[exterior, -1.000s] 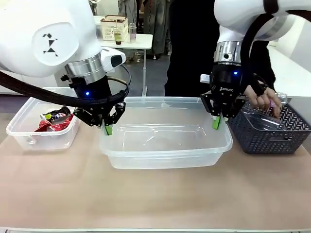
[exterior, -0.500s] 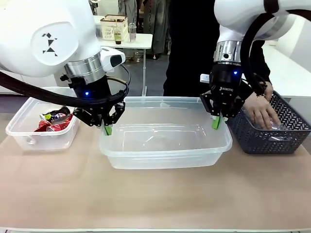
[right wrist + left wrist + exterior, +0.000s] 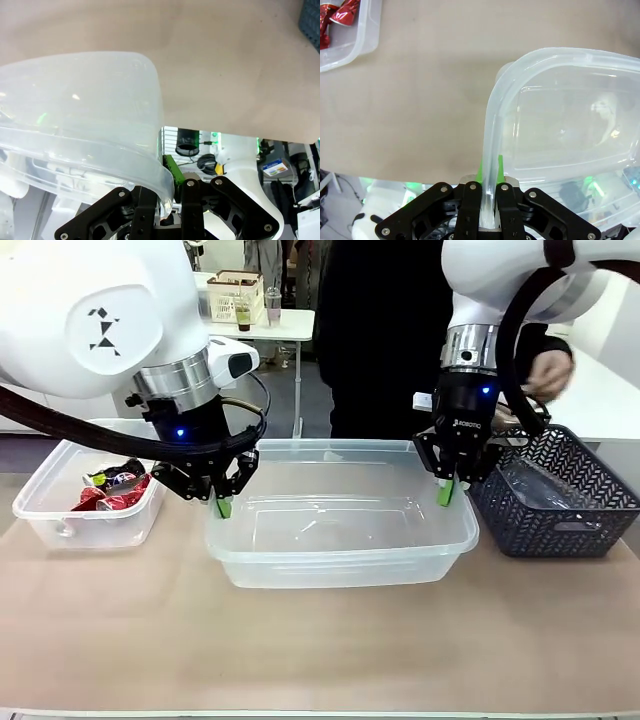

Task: Sort the waste into each basket.
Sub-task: Offer the picked Organizing box to the human.

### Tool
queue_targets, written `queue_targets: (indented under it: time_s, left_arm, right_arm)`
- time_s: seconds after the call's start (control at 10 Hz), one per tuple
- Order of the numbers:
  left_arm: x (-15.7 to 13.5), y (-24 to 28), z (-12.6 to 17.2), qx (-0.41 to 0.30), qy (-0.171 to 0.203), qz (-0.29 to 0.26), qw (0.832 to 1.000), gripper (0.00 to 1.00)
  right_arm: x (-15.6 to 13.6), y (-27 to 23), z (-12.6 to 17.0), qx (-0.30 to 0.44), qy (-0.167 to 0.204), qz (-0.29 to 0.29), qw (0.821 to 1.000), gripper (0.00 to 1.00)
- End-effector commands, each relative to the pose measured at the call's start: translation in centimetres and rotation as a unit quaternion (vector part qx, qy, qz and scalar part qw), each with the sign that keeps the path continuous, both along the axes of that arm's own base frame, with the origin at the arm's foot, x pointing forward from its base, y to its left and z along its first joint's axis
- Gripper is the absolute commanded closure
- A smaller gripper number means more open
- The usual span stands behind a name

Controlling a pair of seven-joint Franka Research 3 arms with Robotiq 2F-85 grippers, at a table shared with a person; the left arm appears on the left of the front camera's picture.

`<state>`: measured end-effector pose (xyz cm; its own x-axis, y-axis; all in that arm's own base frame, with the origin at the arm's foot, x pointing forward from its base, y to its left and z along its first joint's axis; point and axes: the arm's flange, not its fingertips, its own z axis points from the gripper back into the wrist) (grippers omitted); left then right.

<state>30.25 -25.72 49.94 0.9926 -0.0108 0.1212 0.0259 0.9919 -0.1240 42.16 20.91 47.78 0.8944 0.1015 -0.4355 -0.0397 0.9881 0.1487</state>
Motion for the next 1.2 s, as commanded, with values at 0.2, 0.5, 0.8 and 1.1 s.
queue_targets:
  time_s: [0.2,0.5,0.8,1.1]
  left_arm:
    - [-0.27,-0.12,-0.15,0.004,-0.002,0.007,1.0,0.96]
    - [-0.27,-0.12,-0.15,0.004,-0.002,0.007,1.0,0.96]
    - [-0.27,-0.12,-0.15,0.004,-0.002,0.007,1.0,0.96]
    - [-0.27,-0.12,-0.15,0.004,-0.002,0.007,1.0,0.96]
  right_arm:
    - [-0.4,-0.02,0.28,0.005,-0.003,0.0,1.0,0.94]
    - [-0.4,-0.02,0.28,0.005,-0.003,0.0,1.0,0.94]
    - [-0.4,-0.02,0.28,0.005,-0.003,0.0,1.0,0.94]
    - [-0.4,-0.02,0.28,0.005,-0.003,0.0,1.0,0.94]
